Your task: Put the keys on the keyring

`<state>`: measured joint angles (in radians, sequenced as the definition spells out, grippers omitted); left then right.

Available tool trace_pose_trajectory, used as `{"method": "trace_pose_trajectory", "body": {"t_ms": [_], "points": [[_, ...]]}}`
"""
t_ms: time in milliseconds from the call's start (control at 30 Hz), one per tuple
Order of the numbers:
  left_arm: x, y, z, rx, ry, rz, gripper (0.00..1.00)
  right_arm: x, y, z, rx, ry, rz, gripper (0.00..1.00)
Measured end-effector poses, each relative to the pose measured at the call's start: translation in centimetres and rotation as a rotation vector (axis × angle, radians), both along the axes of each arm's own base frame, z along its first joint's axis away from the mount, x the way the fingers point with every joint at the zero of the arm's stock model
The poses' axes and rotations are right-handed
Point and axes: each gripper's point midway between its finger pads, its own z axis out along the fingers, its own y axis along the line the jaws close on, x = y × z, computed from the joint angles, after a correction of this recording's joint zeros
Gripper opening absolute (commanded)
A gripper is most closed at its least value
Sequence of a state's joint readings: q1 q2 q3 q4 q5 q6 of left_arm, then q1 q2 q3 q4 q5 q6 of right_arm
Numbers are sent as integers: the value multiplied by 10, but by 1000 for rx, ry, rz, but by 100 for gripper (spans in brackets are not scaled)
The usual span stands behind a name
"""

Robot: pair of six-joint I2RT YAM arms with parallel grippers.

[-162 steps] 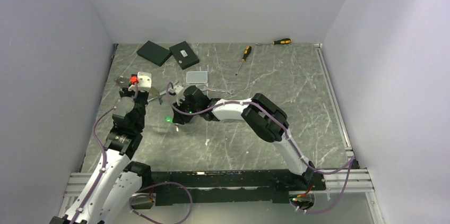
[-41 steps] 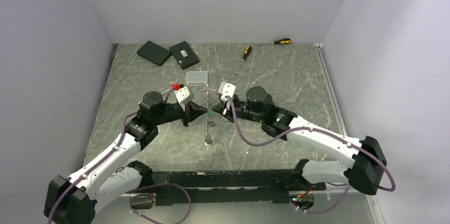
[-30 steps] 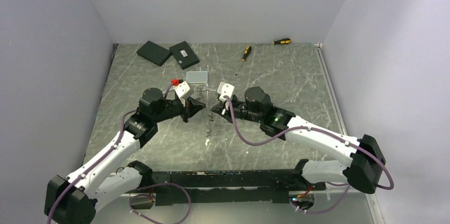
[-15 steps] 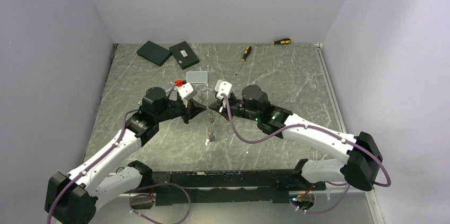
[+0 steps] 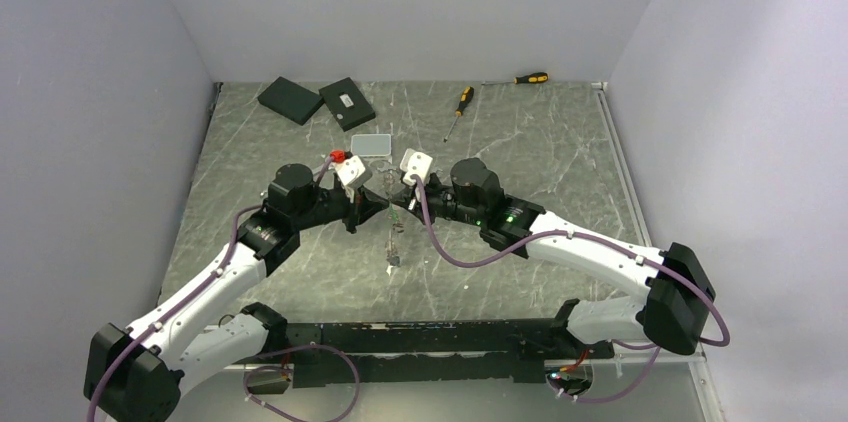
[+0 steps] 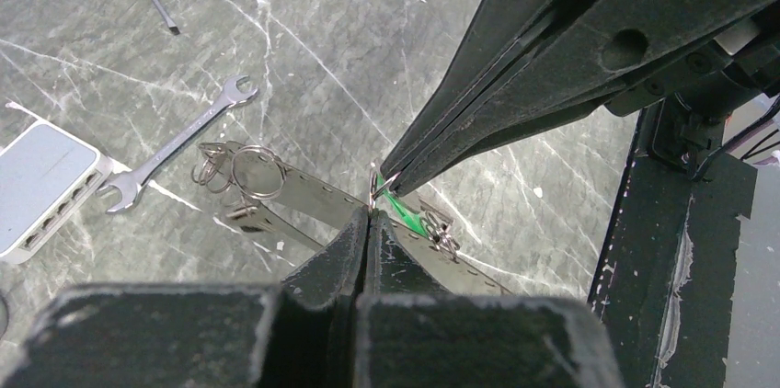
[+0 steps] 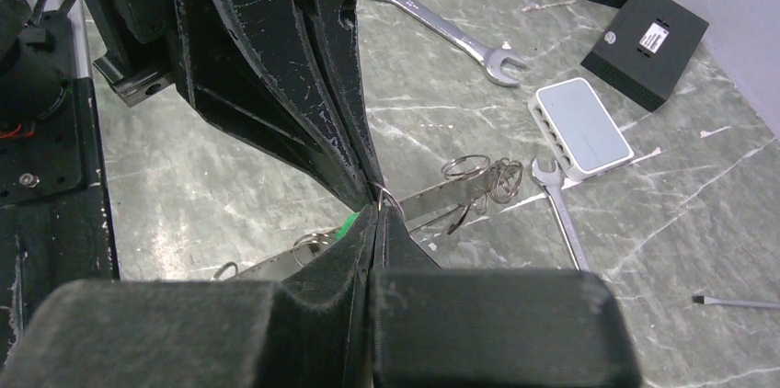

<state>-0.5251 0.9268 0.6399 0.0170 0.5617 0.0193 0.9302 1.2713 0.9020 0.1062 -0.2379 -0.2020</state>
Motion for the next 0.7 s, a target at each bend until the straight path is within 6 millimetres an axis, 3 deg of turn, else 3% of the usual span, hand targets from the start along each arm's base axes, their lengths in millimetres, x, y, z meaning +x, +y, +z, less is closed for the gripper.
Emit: {"method": "trace_pose_trajectory", "body": {"t_ms": [700], "points": [[2, -1, 2, 11, -21, -2, 0, 8, -4, 0, -8, -10, -55, 0]]}}
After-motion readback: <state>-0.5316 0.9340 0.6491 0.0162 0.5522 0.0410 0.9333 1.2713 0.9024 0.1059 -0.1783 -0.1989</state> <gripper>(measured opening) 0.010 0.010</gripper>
